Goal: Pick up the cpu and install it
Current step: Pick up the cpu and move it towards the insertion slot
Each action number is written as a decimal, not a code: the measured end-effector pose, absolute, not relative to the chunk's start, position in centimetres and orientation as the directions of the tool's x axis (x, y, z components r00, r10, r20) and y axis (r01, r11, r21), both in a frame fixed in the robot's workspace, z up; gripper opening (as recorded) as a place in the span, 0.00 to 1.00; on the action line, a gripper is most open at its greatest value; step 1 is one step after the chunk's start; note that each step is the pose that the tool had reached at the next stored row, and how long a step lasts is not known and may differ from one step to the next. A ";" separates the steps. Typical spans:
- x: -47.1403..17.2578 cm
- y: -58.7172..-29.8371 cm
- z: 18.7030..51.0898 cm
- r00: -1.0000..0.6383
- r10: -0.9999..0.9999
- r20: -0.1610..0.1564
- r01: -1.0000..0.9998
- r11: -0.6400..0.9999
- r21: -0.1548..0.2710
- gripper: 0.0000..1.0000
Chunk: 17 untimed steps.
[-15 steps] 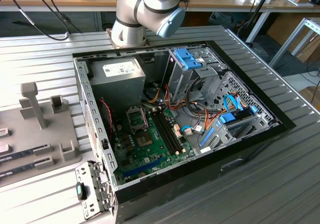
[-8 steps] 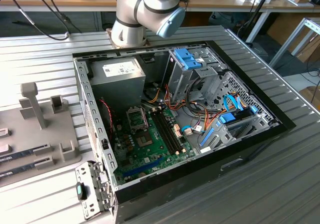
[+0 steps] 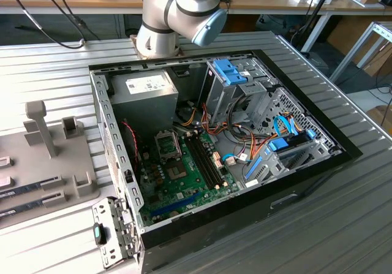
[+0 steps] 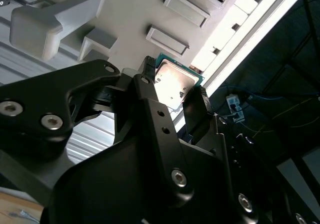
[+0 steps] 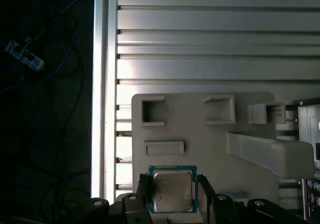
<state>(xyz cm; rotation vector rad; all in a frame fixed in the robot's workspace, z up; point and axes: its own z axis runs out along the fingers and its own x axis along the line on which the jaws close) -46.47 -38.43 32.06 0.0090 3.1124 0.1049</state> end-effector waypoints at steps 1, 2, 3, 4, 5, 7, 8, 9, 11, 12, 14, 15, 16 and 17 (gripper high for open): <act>-46.5 -38.4 32.1 -1.000 0.007 -0.027 0.005 0.998 0.068 0.47; -46.5 -38.4 32.2 -1.000 0.007 -0.027 0.005 0.998 0.069 0.47; -46.5 -38.4 32.2 -1.000 0.007 -0.027 0.005 0.998 0.070 0.47; -46.5 -38.4 32.2 -1.000 0.007 -0.027 0.005 0.998 0.070 0.47; -46.4 -38.4 32.2 -1.000 0.007 -0.027 0.005 0.998 0.070 0.47; -46.4 -38.4 32.2 -1.000 0.007 -0.027 0.005 0.998 0.070 0.47; -46.4 -38.4 32.3 -1.000 0.007 -0.027 0.005 0.998 0.070 0.47; -46.4 -38.4 32.3 -1.000 0.007 -0.027 0.005 0.998 0.070 0.47; -46.4 -38.4 32.4 -1.000 0.007 -0.027 0.005 0.998 0.070 0.47; -46.4 -38.4 32.4 -1.000 0.007 -0.027 0.005 0.998 0.070 0.47; -46.4 -38.4 32.6 -1.000 0.007 -0.027 0.005 0.998 0.070 0.47; -46.4 -38.4 32.7 -1.000 0.007 -0.027 0.005 0.998 0.070 0.47; -46.4 -38.4 32.7 -1.000 0.007 -0.027 0.005 0.998 0.070 0.47; -46.4 -38.4 32.8 -1.000 0.007 -0.027 0.005 0.998 0.070 0.47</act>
